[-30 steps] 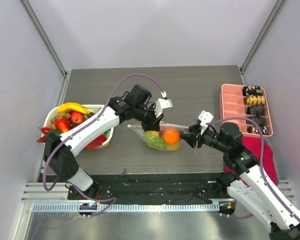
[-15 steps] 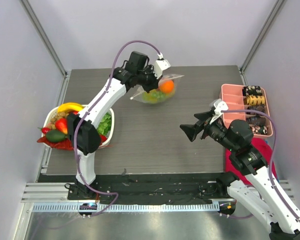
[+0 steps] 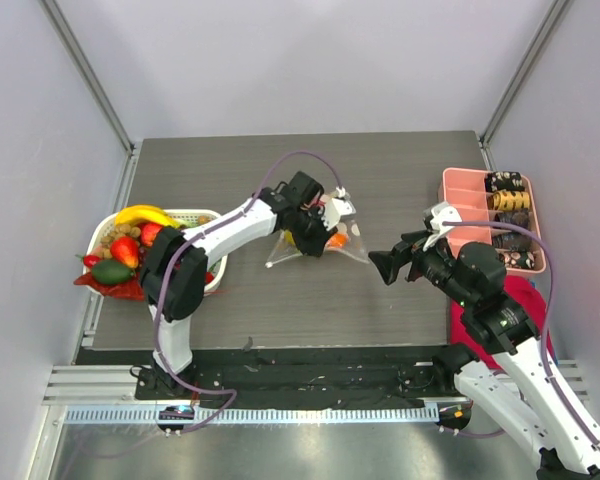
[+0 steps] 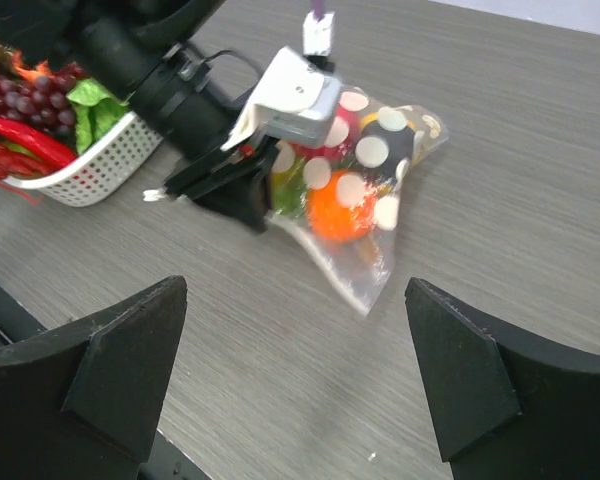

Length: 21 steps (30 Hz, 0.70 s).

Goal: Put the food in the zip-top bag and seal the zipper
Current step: Place the zipper food storage bag at the center of the board, then reset both arms

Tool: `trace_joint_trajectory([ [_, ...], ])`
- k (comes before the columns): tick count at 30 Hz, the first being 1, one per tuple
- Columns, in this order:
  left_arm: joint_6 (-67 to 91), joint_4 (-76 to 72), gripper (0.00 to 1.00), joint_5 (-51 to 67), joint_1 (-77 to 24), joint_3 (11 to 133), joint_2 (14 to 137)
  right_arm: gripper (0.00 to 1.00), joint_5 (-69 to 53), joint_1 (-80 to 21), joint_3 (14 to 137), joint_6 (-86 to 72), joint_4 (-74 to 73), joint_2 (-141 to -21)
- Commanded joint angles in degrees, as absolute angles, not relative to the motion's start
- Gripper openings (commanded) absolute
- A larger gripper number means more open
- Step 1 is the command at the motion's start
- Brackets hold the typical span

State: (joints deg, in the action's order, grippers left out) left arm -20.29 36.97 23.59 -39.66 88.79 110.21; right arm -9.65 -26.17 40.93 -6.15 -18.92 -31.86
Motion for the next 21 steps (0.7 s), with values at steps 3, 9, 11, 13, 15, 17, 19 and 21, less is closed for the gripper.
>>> trace_joint_trajectory([
  [3, -13.1, 40.9, 0.54, 30.5, -41.5, 88.4, 99.9, 0.96, -6.3, -24.9, 43.9, -6.1, -25.5, -30.9],
  [9, -9.0, 50.9, 1.0, 30.1, -37.0, 95.9, 92.7, 0.97, -7.8, -22.9, 49.6, -6.0, -31.2, -33.2],
  [11, -7.1, 53.9, 1.0, 33.7, -33.3, 98.6, 90.5, 0.97, -8.1, -22.2, 51.6, -6.1, -32.3, -34.4],
  [13, -3.2, 55.6, 1.0, 33.4, -27.5, 100.3, 89.3, 0.97, -8.2, -20.9, 54.7, -6.0, -34.2, -36.9],
  [15, -2.6, 60.3, 1.0, 33.4, -21.4, 103.9, 88.1, 0.98, -7.8, -20.1, 57.8, -6.9, -36.3, -38.7],
  [17, -0.9, 61.4, 1.0, 33.2, -17.1, 104.6, 86.2, 0.97, -7.3, -18.4, 60.0, -9.3, -37.2, -40.9],
  [19, -0.3, 62.0, 1.0, 32.4, -10.7, 103.6, 82.5, 0.97, -7.2, -15.7, 60.6, -11.2, -37.3, -41.9],
  [21, -0.3, 62.3, 1.0, 29.5, -5.5, 100.5, 79.6, 0.97, -9.1, -14.2, 60.8, -14.3, -37.3, -42.7],
])
